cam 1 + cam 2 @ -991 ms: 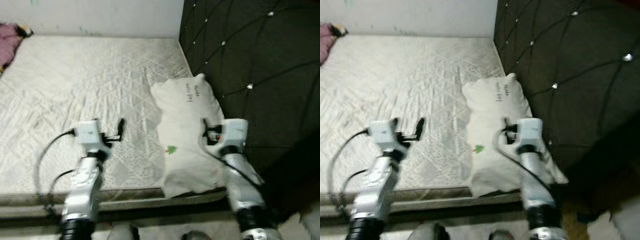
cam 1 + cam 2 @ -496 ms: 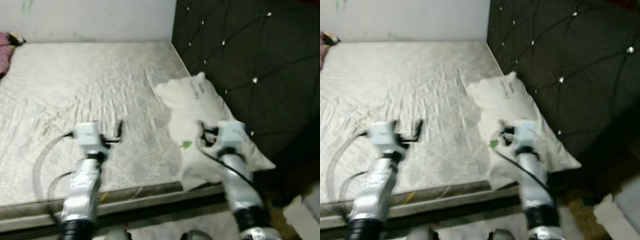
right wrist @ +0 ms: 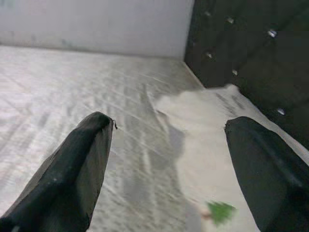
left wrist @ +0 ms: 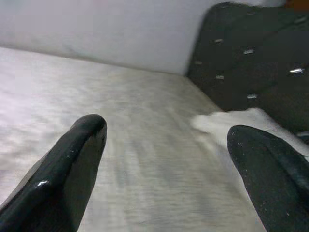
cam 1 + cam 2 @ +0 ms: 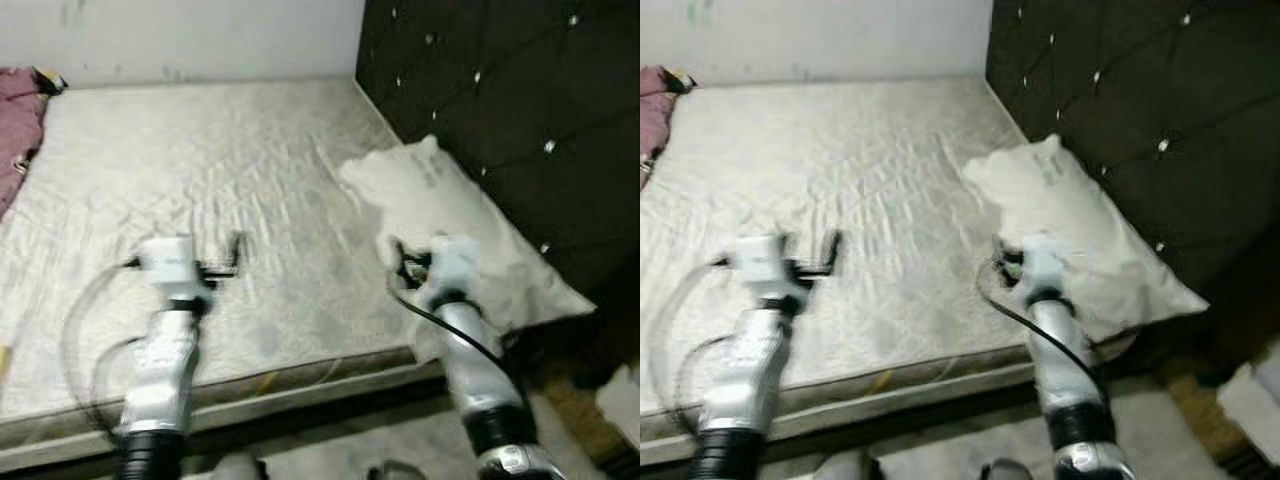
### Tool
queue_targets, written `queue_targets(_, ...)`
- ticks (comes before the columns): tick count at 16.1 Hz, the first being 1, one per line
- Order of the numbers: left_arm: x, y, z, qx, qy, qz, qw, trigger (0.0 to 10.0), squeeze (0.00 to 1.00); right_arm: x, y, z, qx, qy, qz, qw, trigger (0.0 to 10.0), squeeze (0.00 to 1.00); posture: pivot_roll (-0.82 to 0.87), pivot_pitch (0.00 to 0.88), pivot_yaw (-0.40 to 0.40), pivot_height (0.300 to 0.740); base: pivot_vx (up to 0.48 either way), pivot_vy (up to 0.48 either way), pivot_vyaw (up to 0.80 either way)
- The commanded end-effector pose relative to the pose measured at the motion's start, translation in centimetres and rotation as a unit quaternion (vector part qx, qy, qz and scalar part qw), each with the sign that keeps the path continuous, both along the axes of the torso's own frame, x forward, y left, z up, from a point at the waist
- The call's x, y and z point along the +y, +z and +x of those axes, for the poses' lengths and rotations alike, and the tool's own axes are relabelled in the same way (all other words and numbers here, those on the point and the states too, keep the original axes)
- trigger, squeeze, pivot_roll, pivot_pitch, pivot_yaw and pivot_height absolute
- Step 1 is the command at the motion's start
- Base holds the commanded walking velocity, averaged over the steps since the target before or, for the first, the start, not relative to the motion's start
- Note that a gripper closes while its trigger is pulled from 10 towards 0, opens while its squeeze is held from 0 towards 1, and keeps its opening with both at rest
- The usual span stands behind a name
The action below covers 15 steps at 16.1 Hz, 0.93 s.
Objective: Clean up the room
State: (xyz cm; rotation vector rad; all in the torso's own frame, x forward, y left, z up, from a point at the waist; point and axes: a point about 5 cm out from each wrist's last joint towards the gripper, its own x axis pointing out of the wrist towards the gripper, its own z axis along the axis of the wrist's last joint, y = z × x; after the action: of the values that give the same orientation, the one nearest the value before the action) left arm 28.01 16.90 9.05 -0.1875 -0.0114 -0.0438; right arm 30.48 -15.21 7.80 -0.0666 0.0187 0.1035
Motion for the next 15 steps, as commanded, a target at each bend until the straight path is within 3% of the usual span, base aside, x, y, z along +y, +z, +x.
queue_targets(1, -1.13, 0.11, 0.14, -0.001, -0.014, -0.003, 1.000, 10.0, 0.00, -1.25, 0.01, -0.05, 0.001, -0.014, -0.010, 1.000, 10.0, 0.00, 0.04, 0.000, -0.015, 0.740, 0.000, 0.480, 0.00)
queue_targets(15, -1.63, -0.14, 0.02, -0.007, -0.010, 0.002, 1.000, 10.0, 0.00, -1.04, -0.32, -0.25, -0.004, -0.001, -0.036, 0.999, 10.0, 0.00, 0.04, 0.000, -0.012, 0.740, 0.000, 0.480, 0.00)
